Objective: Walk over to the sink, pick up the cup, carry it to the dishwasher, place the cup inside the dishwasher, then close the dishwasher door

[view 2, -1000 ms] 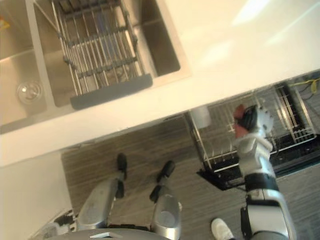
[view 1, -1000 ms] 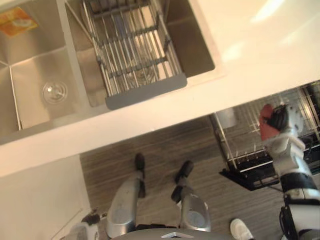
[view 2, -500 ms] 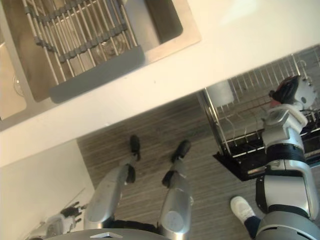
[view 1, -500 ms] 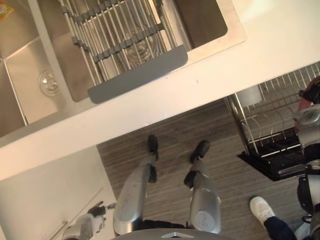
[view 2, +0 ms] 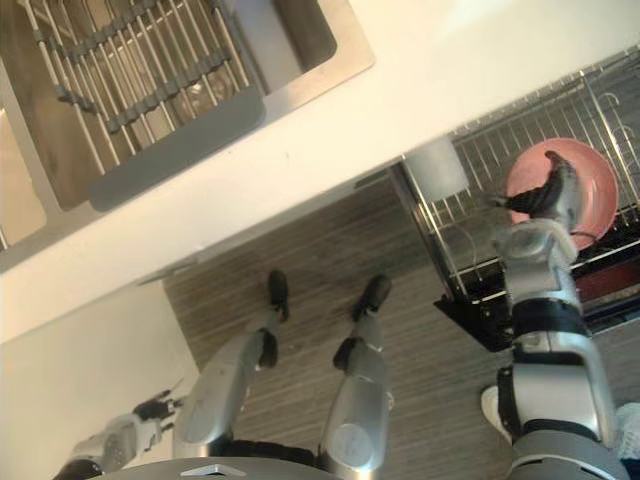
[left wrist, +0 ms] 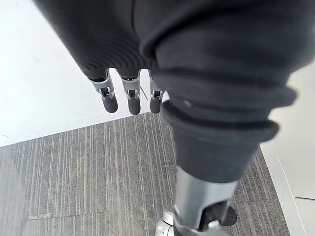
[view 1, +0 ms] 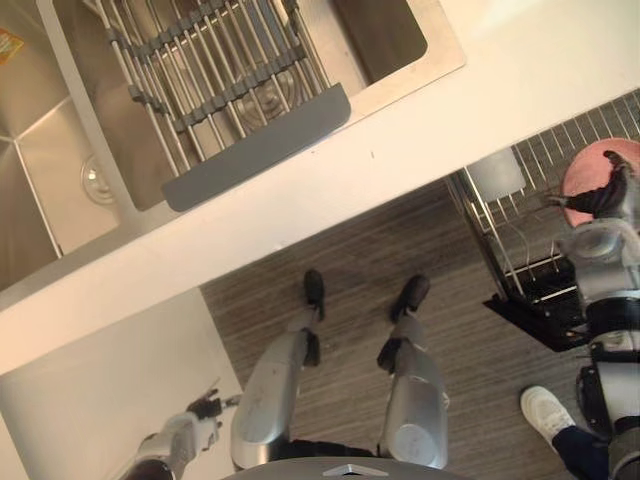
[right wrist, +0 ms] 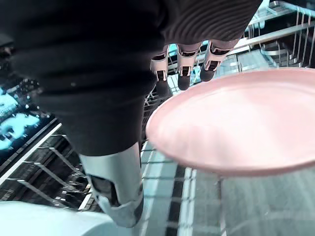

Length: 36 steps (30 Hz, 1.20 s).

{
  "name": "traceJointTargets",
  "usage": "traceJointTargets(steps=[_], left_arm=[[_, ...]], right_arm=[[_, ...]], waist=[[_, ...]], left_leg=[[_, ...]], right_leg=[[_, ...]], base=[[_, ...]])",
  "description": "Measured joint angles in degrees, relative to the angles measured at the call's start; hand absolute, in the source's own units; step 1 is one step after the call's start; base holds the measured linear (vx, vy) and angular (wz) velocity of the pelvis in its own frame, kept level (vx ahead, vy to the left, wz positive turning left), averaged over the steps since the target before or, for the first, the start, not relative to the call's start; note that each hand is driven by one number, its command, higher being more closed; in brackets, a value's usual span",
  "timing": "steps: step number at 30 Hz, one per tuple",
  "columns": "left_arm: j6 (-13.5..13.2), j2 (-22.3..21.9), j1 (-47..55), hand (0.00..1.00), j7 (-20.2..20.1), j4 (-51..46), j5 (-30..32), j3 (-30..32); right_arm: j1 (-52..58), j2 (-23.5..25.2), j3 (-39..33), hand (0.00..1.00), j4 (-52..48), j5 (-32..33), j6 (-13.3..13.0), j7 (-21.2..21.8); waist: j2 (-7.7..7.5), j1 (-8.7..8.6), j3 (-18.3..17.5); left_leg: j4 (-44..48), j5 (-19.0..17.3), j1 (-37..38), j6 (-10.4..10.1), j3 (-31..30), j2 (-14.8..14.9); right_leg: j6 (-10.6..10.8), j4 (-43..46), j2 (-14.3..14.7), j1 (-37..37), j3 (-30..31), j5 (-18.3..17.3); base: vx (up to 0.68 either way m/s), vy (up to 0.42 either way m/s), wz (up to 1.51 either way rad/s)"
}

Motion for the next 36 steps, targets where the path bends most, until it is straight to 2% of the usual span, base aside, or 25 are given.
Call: traceJointTargets(steps=[4, 6, 9, 12, 15, 18, 20, 23, 24, 27, 29, 30, 31, 32, 33, 36], left_arm=[[0.29, -0.85, 0.04, 0.0, -0.03, 1.19, 1.34, 1.61], [0.16, -1.52, 0.05, 0.0, -0.02, 1.09, 3.61, 4.44], [0.0, -1.89, 0.09, 0.0, 0.01, 1.05, 5.93, 6.13], [-0.47, -2.14, 0.21, 0.0, 0.38, 1.03, 7.81, 8.13], [-0.33, -2.25, 0.92, 0.0, 0.98, 1.07, 9.06, 9.25], [1.07, -2.96, 2.6, 0.0, 0.82, 1.11, 10.24, 10.54], [2.73, -3.57, 4.05, 0.0, 0.65, 1.52, 11.81, 13.19], [3.77, -3.57, 6.07, 0.0, -0.43, 1.48, 12.42, 16.09], [4.01, -3.63, 6.95, 0.0, -0.62, 1.52, 12.39, 17.62], [4.0, -3.67, 8.14, 0.0, -0.64, 1.75, 12.3, 20.26], [3.78, -3.59, 8.55, 0.0, -0.91, 3.47, 12.27, 21.71], [3.81, -3.6, 8.51, 0.0, -0.96, 4.14, 12.25, 22.22], [3.77, -3.61, 8.59, 0.0, -1.06, 5.25, 12.18, 22.44], [3.88, -3.75, 8.6, 0.0, -1.5, 5.6, 11.84, 22.43], [3.91, -3.9, 8.69, 0.0, -1.69, 5.66, 11.6, 22.43], [3.9, -5.04, 8.62, 0.0, -2.28, 5.59, 11.18, 22.42]], right_arm=[[5.85, 5.72, -3.21, 0.0, -9.18, 7.65, -2.88, 4.33], [9.68, 9.3, -6.18, 0.0, -13.51, 13.98, -4.15, 8.62], [14.62, 12.24, -7.31, 0.0, -16.89, 15.41, -5.51, 10.5], [19.03, 16.0, -9.93, 0.0, -21.06, 15.81, -7.55, 10.43], [20.48, 19.01, -15.52, 0.0, -26.38, 15.84, -8.8, 9.84], [23.0, 19.09, -20.97, 0.0, -32.64, 16.57, -9.45, 8.24], [25.7, 18.69, -27.12, 0.0, -35.03, 18.1, -9.44, 5.91], [29.05, 18.35, -36.47, 0.0, -33.51, 21.18, -9.31, 2.88], [30.26, 16.86, -40.48, 0.0, -30.35, 23.85, -9.5, 2.1], [31.71, 11.53, -48.58, 0.0, -18.58, 32.38, -10.22, 1.93], [33.49, 8.96, -52.93, 0.0, -9.39, 40.6, -11.36, 4.23], [33.6, 8.57, -53.96, 0.0, -6.83, 42.68, -11.41, 4.93], [34.98, 8.6, -55.99, 0.0, -2.34, 47.54, -11.59, 7.64], [35.8, 9.43, -57.27, 0.0, 0.86, 51.69, -11.5, 10.28], [36.14, 10.2, -57.78, 0.0, 1.73, 53.45, -11.47, 11.62], [36.85, 15.99, -57.64, 0.0, 1.8, 60.97, -10.67, 17.21]], waist=[[0.0, -1.12, -0.01], [0.0, -2.64, 0.0], [-0.13, -4.0, -0.07], [-0.83, -5.13, -1.02], [-2.51, -5.77, -4.02], [-3.95, -6.19, -7.73], [-4.86, -7.04, -11.98], [-6.07, -8.02, -15.29], [-6.48, -8.55, -16.72], [-6.69, -9.8, -17.89], [-6.48, -10.68, -19.45], [-6.43, -11.02, -19.87], [-6.61, -11.35, -20.65], [-6.04, -11.64, -21.19], [-6.37, -11.8, -21.02], [-5.47, -11.83, -21.49]], left_leg=[[-1.83, 0.28, 3.61, -0.11, 1.11, 0.08], [-2.91, 0.34, 5.8, -0.16, 1.44, 0.09], [-3.42, 0.13, 8.54, -0.55, 1.73, 0.29], [-3.31, -0.47, 11.21, -1.38, 2.24, 1.01], [-3.49, -1.29, 13.61, -1.83, 3.64, 2.04], [-3.88, -2.57, 17.97, -2.59, 5.34, 3.09], [-5.01, -2.9, 20.38, -3.14, 6.15, 3.99], [-5.35, -3.66, 22.73, -4.25, 7.26, 5.1], [-5.32, -3.92, 23.16, -4.6, 7.99, 5.58], [-5.17, -4.5, 24.75, -5.39, 9.8, 6.6], [-5.25, -5.05, 24.87, -5.6, 10.93, 7.24], [-5.27, -5.1, 25.05, -5.66, 10.94, 7.46], [-5.26, -5.24, 25.2, -5.87, 11.08, 7.83], [-5.18, -5.2, 25.94, -5.96, 11.38, 8.13], [-5.11, -5.2, 26.25, -5.97, 11.59, 8.23], [-4.13, -5.23, 26.0, -6.08, 12.13, 8.39]], right_leg=[[0.1, 2.06, -0.18, 1.15, 1.33, -1.47], [0.33, 3.11, -0.34, 2.18, 1.81, -2.43], [0.62, 3.95, -0.31, 4.2, 2.06, -3.39], [0.64, 4.29, 0.25, 6.58, 2.25, -4.14], [0.51, 4.44, 1.22, 8.22, 3.09, -5.07], [0.46, 3.95, 2.46, 11.71, 4.23, -6.04], [0.37, 1.99, 3.92, 14.2, 4.44, -6.07], [0.12, -0.64, 5.29, 17.08, 4.57, -5.87], [-0.05, -1.58, 5.87, 17.73, 4.83, -5.71], [-0.25, -2.32, 6.8, 19.07, 5.37, -5.66], [-0.55, -2.9, 7.77, 19.33, 5.85, -6.06], [-0.59, -3.22, 8.0, 19.68, 5.79, -6.09], [-0.79, -3.46, 8.39, 19.9, 5.74, -6.21], [-0.97, -3.42, 8.56, 20.57, 5.7, -6.33], [-1.04, -3.33, 8.64, 20.85, 5.69, -6.43], [-0.77, -2.66, 8.43, 20.83, 5.49, -7.17]], base=[[0.05, -0.021, -0.15], [0.08, -0.037, -0.11], [0.08, -0.036, -0.07], [0.07, -0.051, -0.12], [0.06, -0.066, -0.2], [0.09, -0.07, -0.29], [0.12, -0.081, -0.21], [0.1, -0.078, -0.14], [0.11, -0.092, -0.2], [0.06, -0.065, -0.24], [0.0, -0.068, -0.23], [0.01, -0.069, -0.1], [0.05, -0.061, -0.05], [0.05, -0.05, -0.06], [0.02, -0.03, -0.07], [-0.02, -0.001, 0.04]])
